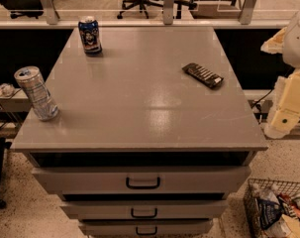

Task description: Knock pepsi can over

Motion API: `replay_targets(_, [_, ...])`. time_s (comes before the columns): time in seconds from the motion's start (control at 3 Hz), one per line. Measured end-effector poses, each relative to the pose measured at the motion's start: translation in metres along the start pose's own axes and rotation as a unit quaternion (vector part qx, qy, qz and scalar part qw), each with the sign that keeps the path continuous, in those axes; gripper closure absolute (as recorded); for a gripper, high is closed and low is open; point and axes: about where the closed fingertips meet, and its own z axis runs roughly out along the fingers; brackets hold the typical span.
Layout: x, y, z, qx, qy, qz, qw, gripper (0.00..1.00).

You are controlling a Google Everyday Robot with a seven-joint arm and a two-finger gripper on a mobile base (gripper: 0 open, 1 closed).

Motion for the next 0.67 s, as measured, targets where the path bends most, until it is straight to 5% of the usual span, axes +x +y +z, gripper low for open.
replay_targets(0.33, [0.0, 0.0, 0.0, 0.0, 0.0, 0.0, 1.0, 0.0])
replay_targets(0.67, [-0.013, -0.011, 0.01, 0.01, -0.033, 0.002, 0.9994, 0.0])
